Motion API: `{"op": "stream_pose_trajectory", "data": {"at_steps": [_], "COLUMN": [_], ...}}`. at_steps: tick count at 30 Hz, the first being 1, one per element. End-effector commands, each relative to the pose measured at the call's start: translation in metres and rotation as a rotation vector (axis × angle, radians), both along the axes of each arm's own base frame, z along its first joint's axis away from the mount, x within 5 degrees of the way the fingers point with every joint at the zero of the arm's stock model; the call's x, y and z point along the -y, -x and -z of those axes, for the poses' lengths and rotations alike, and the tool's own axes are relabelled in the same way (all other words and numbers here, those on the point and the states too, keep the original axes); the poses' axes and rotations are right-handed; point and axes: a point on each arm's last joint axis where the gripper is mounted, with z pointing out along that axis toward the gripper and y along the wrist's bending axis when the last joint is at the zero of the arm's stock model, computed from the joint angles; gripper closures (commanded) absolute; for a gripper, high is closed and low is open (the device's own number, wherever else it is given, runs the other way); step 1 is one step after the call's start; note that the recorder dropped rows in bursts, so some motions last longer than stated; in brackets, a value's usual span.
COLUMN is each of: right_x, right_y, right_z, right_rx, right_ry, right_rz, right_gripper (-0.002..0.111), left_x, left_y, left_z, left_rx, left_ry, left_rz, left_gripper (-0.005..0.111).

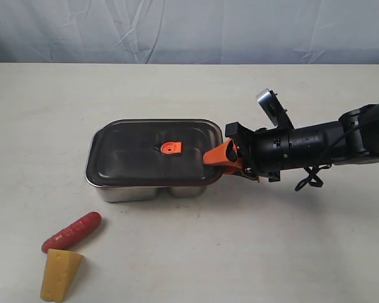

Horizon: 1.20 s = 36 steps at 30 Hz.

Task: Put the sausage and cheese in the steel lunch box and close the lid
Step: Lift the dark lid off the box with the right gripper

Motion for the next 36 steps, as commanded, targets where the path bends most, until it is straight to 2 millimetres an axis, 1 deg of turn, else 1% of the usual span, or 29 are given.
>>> {"op": "stream_pose_trajectory", "data": {"at_steps": [1,17,22,24,27,28,29,36], "right_x": [0.001,0.003,0.003,0.003,0.004,0.005,0.005,0.005], "right_y": [-0.002,-0.005,-0.005,-0.005,-0.006,-0.006,-0.006,-0.005], "right_z": [-0.007,-0.004,-0.009,-0.013,-0.023,-0.026,-0.029,-0.044], "right_rx": [0.033,0.042,0.057,0.070,0.104,0.116,0.125,0.167], "right_ry": [0.011,0.055,0.051,0.046,0.051,0.053,0.051,0.032], "right_rz": [0.019,0.043,0.045,0.045,0.056,0.060,0.062,0.061], "right_gripper": [0.074,0.074,0.074,0.078,0.096,0.105,0.109,0.108], "left_x": [0.000,0.000,0.000,0.000,0.000,0.000,0.000,0.000], "left_y": [0.000,0.000,0.000,0.000,0.000,0.000,0.000,0.000], "left_z": [0.000,0.001,0.001,0.001,0.001,0.001,0.001,0.001], "left_rx": [0.008,0.003,0.003,0.003,0.003,0.003,0.003,0.003], "left_ry": [0.007,0.007,0.007,0.007,0.007,0.007,0.007,0.007], "left_rz": [0.003,0.003,0.003,0.003,0.003,0.003,0.003,0.003], "left_gripper": [0.107,0.107,0.107,0.107,0.107,0.107,0.107,0.107]}}
